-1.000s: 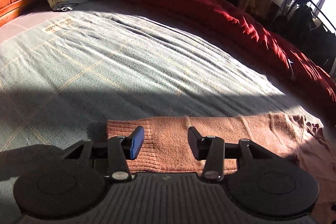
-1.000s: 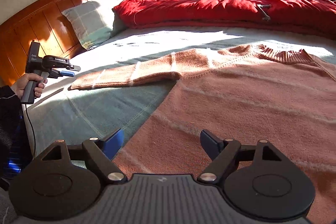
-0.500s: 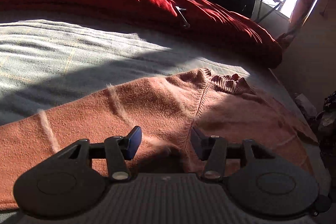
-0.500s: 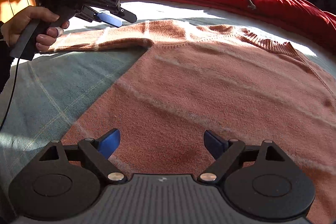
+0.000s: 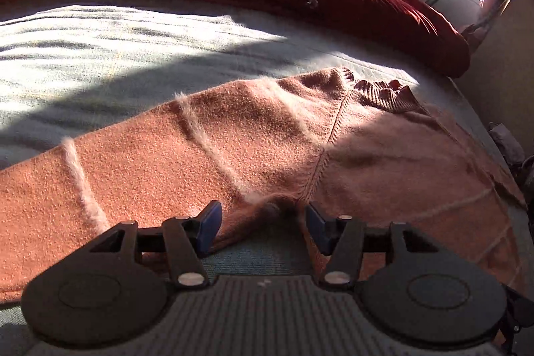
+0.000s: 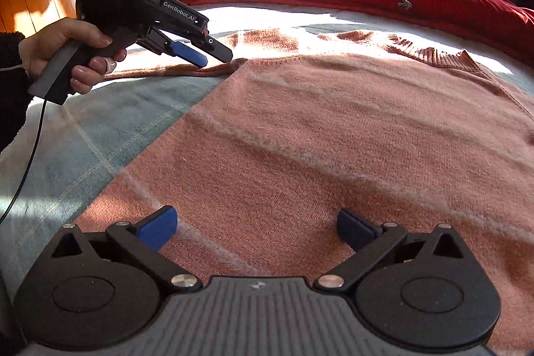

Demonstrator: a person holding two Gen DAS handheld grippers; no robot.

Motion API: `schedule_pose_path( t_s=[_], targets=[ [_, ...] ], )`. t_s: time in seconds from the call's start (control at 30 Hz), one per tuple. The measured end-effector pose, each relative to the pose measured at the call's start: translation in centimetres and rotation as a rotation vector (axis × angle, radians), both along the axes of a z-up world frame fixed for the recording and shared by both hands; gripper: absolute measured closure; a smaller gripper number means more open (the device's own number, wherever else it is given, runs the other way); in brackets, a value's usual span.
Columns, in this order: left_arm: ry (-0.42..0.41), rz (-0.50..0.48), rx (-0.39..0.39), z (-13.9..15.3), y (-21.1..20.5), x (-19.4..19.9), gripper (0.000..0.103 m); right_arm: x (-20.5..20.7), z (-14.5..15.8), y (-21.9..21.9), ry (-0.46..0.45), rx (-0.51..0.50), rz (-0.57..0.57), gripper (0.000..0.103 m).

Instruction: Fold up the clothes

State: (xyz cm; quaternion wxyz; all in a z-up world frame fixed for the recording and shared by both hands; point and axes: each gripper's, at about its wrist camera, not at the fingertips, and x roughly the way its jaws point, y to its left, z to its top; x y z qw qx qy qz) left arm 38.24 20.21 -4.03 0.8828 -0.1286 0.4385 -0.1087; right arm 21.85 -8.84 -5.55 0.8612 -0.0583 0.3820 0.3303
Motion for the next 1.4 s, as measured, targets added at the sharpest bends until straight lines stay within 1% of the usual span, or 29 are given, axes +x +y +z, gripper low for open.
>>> schedule_pose_path(
  t_s=[0.03,0.1,0.2,0.3,0.33,0.4,0.47,0.6,0.63,0.7,0.77,0.8,0.83,0.93,0.97,1.03,1.1,1.2,1.27,1.4],
  targets=[
    [-0.005,0.003,-0.005,0.1,-0.5,1.0,0.034,0.1,0.3,-0.4,-0.001,0.015,-0.011,0.0],
    [-0.015,0.009,-0.014,0.4,-1.4,2.9,0.033,0.4,0.7,-1.1,-0.005,0.035,-0.035,0.0],
    [-0.031,0.018,-0.028,0.9,-2.9,5.7,0.033,1.0,0.4,-2.3,0.003,0.045,-0.066,0.0],
    [0.002,0.085,-0.052,-1.1,-2.9,8.5,0.033,1.1,-0.4,-3.6,0.023,0.073,-0.075,0.0],
    [0.016,0.127,-0.055,-1.9,-2.6,9.2,0.033,1.1,-0.6,-3.9,0.023,0.085,-0.07,0.0],
    [0.003,0.178,-0.067,-3.0,-1.7,10.2,0.033,1.0,-0.8,-4.4,0.018,0.107,-0.056,0.0],
    [-0.022,0.216,-0.069,-3.5,-0.9,10.9,0.032,1.1,-1.0,-4.6,0.018,0.12,-0.049,0.0],
    [-0.028,0.272,-0.03,-2.6,-0.9,11.4,0.034,1.1,-1.3,-4.5,0.001,0.119,-0.037,0.0],
    [-0.037,0.27,-0.026,-2.0,-1.2,11.3,0.034,1.0,-1.3,-4.5,-0.004,0.118,-0.033,0.0],
    [-0.067,0.209,-0.086,-1.0,-2.2,10.5,0.034,0.9,-1.5,-4.6,-0.012,0.124,-0.03,0.0],
    [-0.088,0.137,-0.148,-0.1,-3.2,9.8,0.029,0.9,-1.7,-4.7,-0.018,0.129,-0.029,0.0],
    [-0.084,0.094,-0.156,0.0,-4.1,9.8,0.028,0.9,-1.7,-4.7,-0.019,0.129,-0.029,0.0],
    [-0.071,0.071,-0.147,-0.1,-4.9,9.9,0.028,0.9,-1.8,-4.6,-0.02,0.126,-0.029,0.0],
    [-0.008,0.081,-0.126,-1.8,-5.7,11.3,0.028,0.8,-1.8,-4.3,-0.027,0.106,-0.026,0.0],
    [0.0,0.098,-0.135,-2.4,-5.6,11.7,0.028,0.7,-1.8,-4.2,-0.032,0.1,-0.024,0.0],
    [-0.015,0.125,-0.141,-3.1,-5.3,12.6,0.028,0.6,-1.9,-4.1,-0.041,0.094,-0.023,0.0],
    [-0.028,0.165,-0.111,-3.2,-5.1,13.8,0.028,0.5,-2.0,-4.2,-0.045,0.097,-0.023,0.0],
    [-0.019,0.214,-0.097,-2.3,-4.7,14.4,0.029,0.5,-2.0,-4.3,-0.042,0.106,-0.024,0.0],
    [-0.039,0.189,-0.077,-0.9,-4.5,13.2,0.029,0.5,-1.9,-4.4,-0.043,0.109,-0.025,0.0],
    [-0.025,0.128,-0.048,1.3,-3.3,9.7,0.028,0.3,-1.7,-4.3,-0.054,0.103,-0.026,0.0]
  ],
)
